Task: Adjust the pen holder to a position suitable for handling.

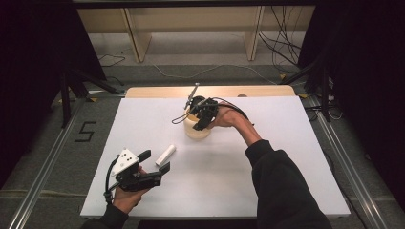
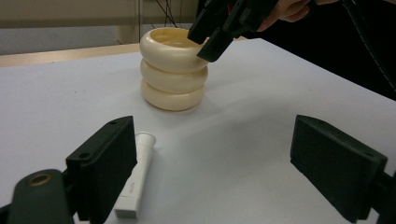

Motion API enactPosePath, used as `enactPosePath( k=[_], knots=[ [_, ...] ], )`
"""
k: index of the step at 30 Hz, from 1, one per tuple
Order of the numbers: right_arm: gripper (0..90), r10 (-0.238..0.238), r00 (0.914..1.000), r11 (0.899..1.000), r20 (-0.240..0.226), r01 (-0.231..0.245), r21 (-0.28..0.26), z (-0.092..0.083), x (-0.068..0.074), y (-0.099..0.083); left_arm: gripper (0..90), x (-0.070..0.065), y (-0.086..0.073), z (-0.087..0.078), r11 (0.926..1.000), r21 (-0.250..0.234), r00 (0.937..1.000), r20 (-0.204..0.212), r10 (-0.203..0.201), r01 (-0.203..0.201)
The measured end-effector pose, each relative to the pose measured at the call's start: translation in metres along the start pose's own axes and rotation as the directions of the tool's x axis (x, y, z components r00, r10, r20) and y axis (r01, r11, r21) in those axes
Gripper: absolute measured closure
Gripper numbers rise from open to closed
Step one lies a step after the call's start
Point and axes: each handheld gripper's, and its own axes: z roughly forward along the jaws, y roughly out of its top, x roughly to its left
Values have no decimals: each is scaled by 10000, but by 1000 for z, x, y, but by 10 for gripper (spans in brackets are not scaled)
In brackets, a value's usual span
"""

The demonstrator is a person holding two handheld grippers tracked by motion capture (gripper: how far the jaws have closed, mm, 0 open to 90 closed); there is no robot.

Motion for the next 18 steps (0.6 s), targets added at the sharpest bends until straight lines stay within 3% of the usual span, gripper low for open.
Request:
enactPosePath(
  k=[11,18],
  knots=[
    [590,-328,9994,9970,-92,333,704,14,-6,4,137,0,0,-1,10000,-42,10000,16,-1,1],
    [630,-510,9987,9957,-81,514,774,16,-7,5,137,0,0,-1,10000,-38,10000,16,10,-10]
  ],
)
